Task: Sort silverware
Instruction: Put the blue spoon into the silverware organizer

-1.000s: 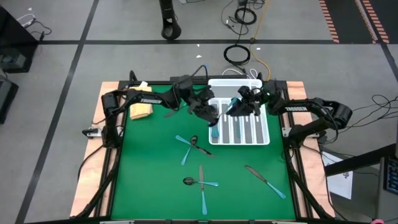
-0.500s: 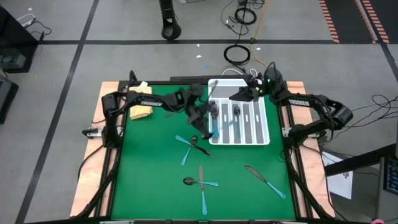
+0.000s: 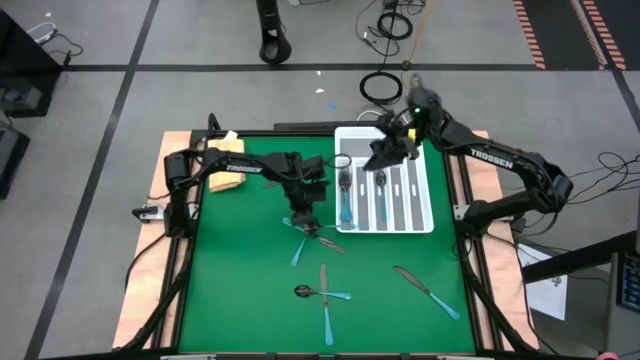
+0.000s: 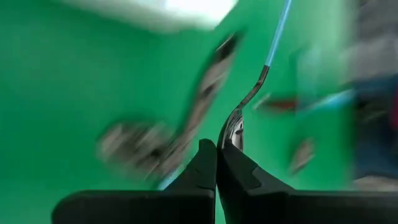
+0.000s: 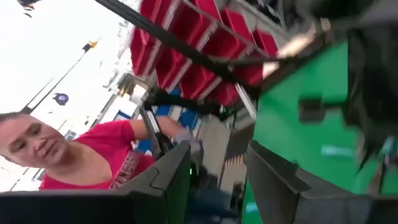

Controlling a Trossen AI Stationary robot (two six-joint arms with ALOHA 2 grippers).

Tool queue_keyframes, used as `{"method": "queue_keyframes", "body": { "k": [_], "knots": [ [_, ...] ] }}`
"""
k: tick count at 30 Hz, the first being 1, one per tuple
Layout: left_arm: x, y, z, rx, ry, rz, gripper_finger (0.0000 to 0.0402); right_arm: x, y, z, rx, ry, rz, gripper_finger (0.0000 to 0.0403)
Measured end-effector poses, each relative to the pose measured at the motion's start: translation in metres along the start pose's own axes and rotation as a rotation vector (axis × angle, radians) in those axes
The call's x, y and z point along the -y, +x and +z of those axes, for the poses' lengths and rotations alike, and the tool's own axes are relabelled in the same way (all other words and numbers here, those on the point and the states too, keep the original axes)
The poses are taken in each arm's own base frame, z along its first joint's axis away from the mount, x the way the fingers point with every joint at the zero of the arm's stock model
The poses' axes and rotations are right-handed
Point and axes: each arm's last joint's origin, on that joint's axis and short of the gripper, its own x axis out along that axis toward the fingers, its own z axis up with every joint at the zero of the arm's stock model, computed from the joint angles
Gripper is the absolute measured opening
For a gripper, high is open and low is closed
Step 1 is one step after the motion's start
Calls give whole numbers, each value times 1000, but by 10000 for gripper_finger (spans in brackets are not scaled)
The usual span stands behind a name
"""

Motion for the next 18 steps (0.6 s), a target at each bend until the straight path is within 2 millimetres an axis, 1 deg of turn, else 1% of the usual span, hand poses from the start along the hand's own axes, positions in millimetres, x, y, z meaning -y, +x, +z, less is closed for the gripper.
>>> {"method": "queue_keyframes", "body": {
  "k": [2,4,6,9,11,14,18],
  "knots": [
    [3,-4,-3,-98,31,133,3,2,12,-8,-26,30,-39,139],
    [8,-7,-3,-172,74,236,3,3,25,-15,-46,24,-95,136],
    [15,-12,2,-205,107,290,3,6,36,-20,-70,2,-138,132],
    [29,-21,15,-199,178,327,3,9,47,-29,-108,2,-189,126],
    [40,-29,26,-192,232,370,3,10,53,-37,-143,5,-243,122],
    [59,-43,41,-183,338,445,3,14,57,-51,-205,37,-359,119],
    [78,-55,51,-228,490,568,3,18,58,-61,-243,43,-509,118]
  ]
}}
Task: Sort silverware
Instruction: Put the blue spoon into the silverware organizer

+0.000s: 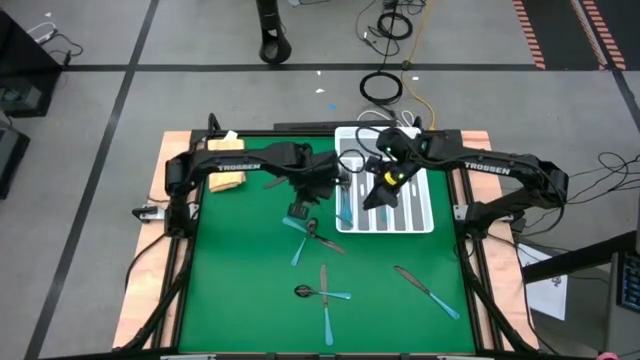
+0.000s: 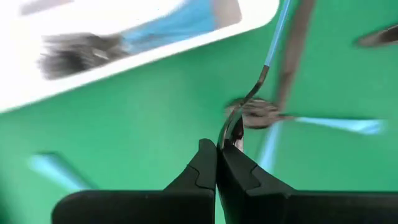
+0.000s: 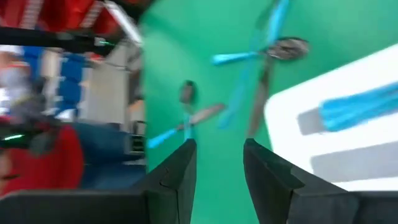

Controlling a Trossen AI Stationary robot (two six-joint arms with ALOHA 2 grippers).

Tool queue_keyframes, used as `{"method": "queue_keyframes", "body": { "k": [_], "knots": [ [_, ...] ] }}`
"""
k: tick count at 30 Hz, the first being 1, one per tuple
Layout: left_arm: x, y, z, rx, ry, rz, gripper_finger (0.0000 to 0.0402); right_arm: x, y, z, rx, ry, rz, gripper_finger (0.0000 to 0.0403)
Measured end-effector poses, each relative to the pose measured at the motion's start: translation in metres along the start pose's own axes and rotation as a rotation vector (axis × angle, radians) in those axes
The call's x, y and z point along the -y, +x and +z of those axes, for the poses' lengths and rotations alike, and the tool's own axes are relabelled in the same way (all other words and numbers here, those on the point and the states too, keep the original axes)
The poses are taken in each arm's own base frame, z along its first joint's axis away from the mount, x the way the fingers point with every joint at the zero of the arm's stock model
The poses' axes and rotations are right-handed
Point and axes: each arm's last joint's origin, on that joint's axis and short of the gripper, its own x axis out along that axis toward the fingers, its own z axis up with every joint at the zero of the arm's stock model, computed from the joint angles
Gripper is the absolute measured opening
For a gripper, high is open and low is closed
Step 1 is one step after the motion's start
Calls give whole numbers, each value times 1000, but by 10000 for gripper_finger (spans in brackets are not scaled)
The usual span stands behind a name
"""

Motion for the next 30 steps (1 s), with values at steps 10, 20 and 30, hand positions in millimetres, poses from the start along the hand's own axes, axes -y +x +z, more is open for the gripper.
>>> {"method": "queue_keyframes", "body": {
  "k": [10,20,30],
  "knots": [
    [13,-20,24,26,237,198,3,-4,12,2,34,-18,-97,118],
    [5,-28,22,-73,227,362,3,-4,14,8,79,-43,-86,118],
    [4,-32,24,-37,185,400,3,16,-3,12,146,-117,-301,118]
  ]
}}
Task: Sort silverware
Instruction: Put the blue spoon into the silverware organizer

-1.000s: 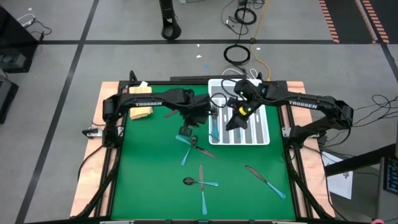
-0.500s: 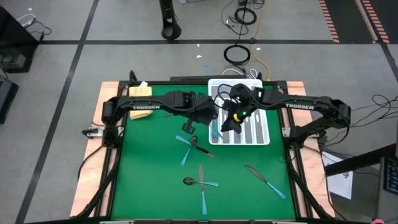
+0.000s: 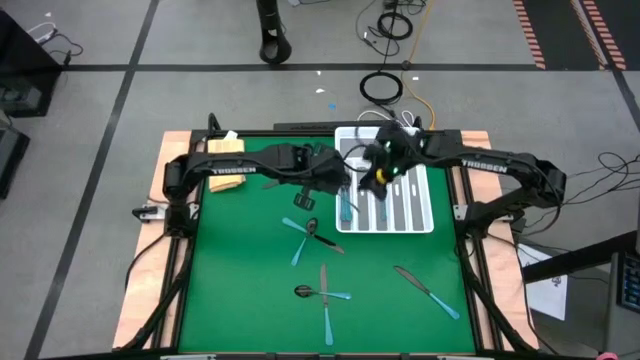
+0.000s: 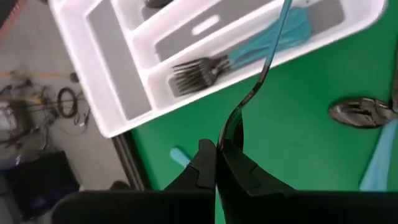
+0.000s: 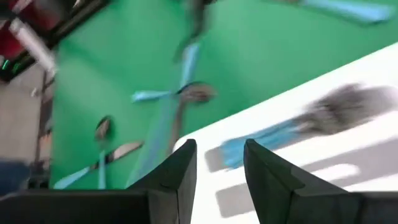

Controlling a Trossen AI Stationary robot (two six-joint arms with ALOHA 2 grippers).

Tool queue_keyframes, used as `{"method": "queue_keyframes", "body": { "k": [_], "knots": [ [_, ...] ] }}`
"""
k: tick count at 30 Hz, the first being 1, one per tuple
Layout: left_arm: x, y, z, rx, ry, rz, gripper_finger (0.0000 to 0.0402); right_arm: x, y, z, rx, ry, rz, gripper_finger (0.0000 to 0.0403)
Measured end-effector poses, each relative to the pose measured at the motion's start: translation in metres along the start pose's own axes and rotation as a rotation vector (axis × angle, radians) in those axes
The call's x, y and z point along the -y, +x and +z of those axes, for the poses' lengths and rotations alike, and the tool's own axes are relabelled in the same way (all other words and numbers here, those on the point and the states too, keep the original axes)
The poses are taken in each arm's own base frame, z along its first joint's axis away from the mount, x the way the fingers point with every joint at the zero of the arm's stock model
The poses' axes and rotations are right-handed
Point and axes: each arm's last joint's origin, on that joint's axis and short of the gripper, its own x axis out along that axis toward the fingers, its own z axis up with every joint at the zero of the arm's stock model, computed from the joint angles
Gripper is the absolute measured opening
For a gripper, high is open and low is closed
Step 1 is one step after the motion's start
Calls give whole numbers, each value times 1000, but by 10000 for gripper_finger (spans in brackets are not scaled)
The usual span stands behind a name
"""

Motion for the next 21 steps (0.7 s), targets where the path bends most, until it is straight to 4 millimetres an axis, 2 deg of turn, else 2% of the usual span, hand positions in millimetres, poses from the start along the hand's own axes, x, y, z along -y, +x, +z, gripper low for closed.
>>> {"method": "queue_keyframes", "body": {
  "k": [5,9,11,14,21],
  "knots": [
    [-7,-12,-4,-23,-62,103,3,16,-26,6,88,28,-21,118],
    [-17,-29,0,89,-131,197,3,33,-40,8,131,103,-56,118],
    [-21,-35,3,143,-137,237,3,33,-42,11,155,124,24,118],
    [-20,-36,7,137,-57,272,3,28,-42,16,184,101,113,118],
    [-15,-22,15,132,10,255,3,24,-40,16,176,99,127,118]
  ]
}}
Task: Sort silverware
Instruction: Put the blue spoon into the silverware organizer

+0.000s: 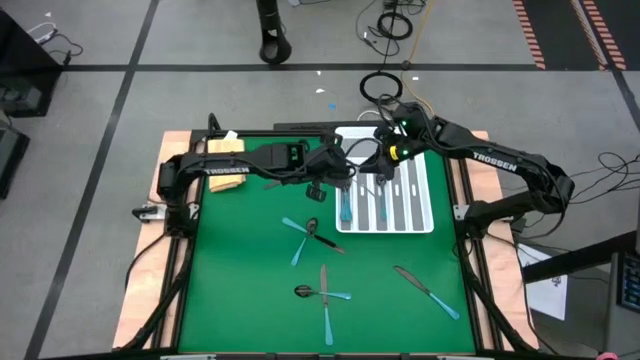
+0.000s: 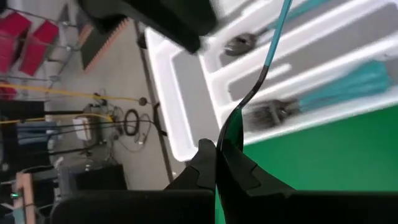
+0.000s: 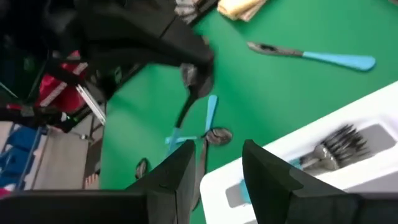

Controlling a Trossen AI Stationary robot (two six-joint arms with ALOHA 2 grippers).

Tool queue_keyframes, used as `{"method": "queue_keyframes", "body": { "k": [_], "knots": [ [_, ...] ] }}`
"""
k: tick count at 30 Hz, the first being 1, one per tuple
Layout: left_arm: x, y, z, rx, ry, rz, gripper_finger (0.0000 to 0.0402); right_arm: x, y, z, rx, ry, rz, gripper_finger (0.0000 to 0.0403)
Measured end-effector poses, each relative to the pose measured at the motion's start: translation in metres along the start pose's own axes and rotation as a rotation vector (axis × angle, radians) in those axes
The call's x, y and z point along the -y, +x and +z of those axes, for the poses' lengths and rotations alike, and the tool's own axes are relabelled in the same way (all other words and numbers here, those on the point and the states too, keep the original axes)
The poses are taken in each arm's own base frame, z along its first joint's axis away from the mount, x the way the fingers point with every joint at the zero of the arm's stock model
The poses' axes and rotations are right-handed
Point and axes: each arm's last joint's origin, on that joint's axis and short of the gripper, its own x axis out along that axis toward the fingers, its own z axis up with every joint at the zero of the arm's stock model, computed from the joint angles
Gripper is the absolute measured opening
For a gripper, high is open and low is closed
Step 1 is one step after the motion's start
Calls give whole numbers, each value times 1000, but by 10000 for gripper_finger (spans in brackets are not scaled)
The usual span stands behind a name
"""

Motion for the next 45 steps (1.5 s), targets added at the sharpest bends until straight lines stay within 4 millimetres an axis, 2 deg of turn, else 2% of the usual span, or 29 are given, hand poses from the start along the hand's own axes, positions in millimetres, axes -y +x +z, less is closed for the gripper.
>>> {"method": "queue_keyframes", "body": {
  "k": [9,23,29,38,41,45],
  "knots": [
    [-4,2,3,69,-6,-7,3,-1,3,-4,-15,-44,-75,118],
    [1,44,-4,76,-9,-128,3,-5,7,-9,-55,-80,-101,118],
    [-9,47,-10,80,-47,-99,3,-3,15,-16,-112,-109,-182,118],
    [-12,49,-12,75,-80,-95,3,7,32,-19,-174,-111,-185,118],
    [-10,49,-14,65,-72,-123,3,8,31,-20,-182,-124,-187,118],
    [-3,48,-21,42,-39,-243,3,15,18,-18,-176,-101,-214,118]
  ]
}}
